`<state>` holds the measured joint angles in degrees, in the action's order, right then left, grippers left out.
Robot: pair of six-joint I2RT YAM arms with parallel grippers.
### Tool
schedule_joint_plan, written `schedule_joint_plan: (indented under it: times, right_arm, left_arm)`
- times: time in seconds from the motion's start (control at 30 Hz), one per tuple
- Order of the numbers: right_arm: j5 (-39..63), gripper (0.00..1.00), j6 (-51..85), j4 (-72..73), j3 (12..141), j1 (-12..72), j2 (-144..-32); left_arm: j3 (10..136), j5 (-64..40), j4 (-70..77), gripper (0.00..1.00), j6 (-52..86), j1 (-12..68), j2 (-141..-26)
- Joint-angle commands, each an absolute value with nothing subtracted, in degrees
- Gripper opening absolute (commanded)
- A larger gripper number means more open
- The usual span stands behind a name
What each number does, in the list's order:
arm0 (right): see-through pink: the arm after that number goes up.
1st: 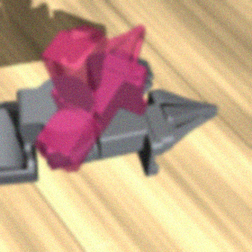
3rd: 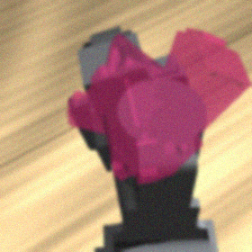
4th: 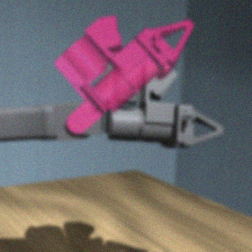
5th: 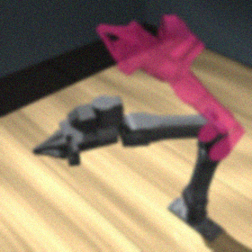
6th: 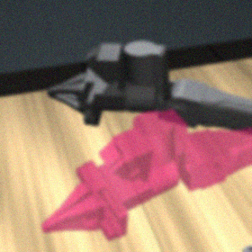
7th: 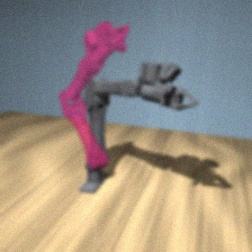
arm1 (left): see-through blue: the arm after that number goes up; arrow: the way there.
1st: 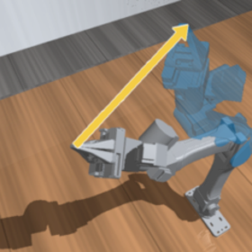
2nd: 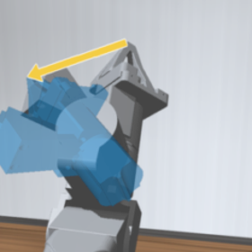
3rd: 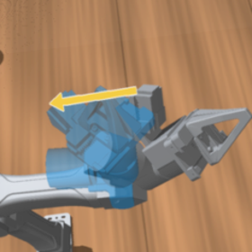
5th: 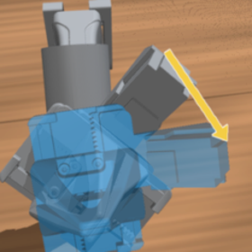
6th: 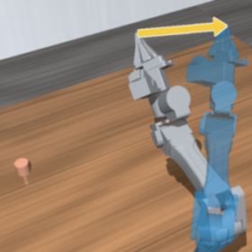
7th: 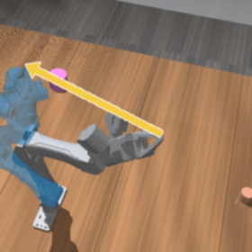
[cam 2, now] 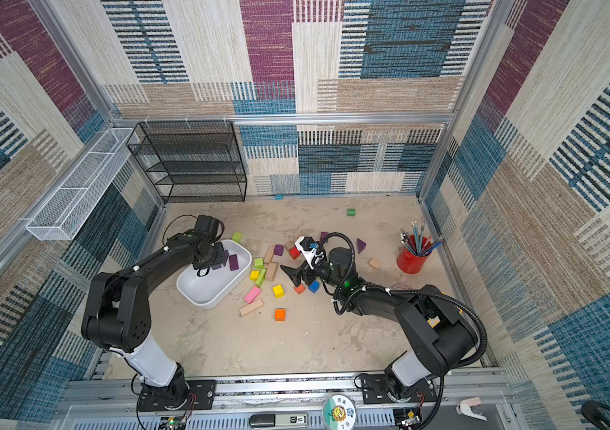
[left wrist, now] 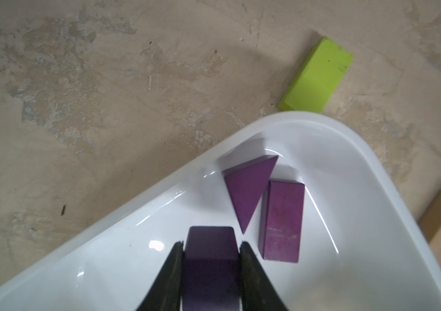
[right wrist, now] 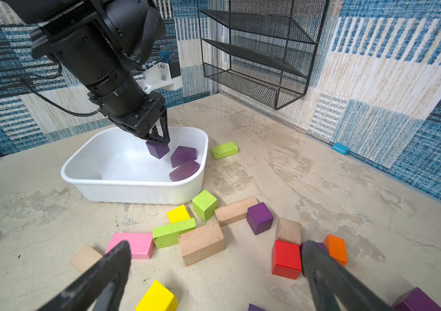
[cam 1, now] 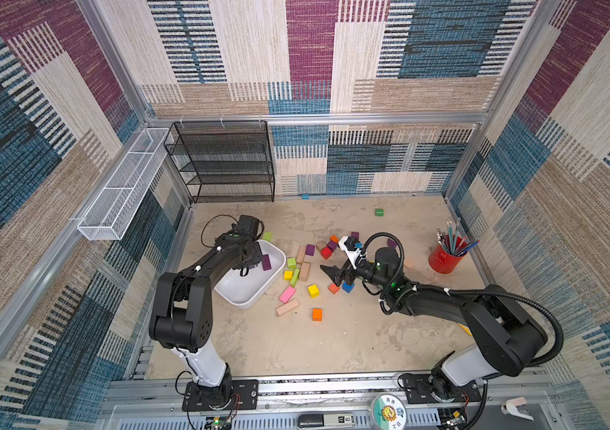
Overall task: Pick purple bricks into the storage bin
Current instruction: Place the building block in the storage box.
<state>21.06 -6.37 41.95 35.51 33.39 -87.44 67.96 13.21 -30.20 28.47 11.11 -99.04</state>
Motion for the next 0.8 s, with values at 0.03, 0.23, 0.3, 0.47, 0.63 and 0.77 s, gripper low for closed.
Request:
schedule_joint_plan:
  times: [0.03,0.23,0.3,0.47,0.63,0.77]
  right_arm:
    - [22.2,1.0,-7.6,43.3,35.8,33.8,-87.4]
    - [22.3,1.0,-8.0,43.0,35.9,34.0,-87.6]
    - [22.3,1.0,-8.2,42.9,36.0,34.1,-87.6]
    - [22.2,1.0,-8.3,42.6,36.1,34.3,-87.6]
    - [22.0,1.0,-8.4,42.3,36.3,34.4,-87.7]
    - [21.7,1.0,-8.3,42.2,36.4,34.5,-87.9]
  left_arm:
    - [68.0,15.7,-28.0,0.3,27.2,11.1,-100.9]
    - [68.1,16.0,-26.8,0.3,27.0,11.1,-102.8]
    - [68.4,15.8,-26.8,0.31,26.8,11.1,-103.5]
    - [68.4,15.7,-26.5,0.31,27.0,11.1,-104.2]
    - [68.7,15.8,-26.9,0.34,27.0,11.1,-104.0]
    - [69.4,15.9,-27.9,0.41,27.2,11.1,-102.9]
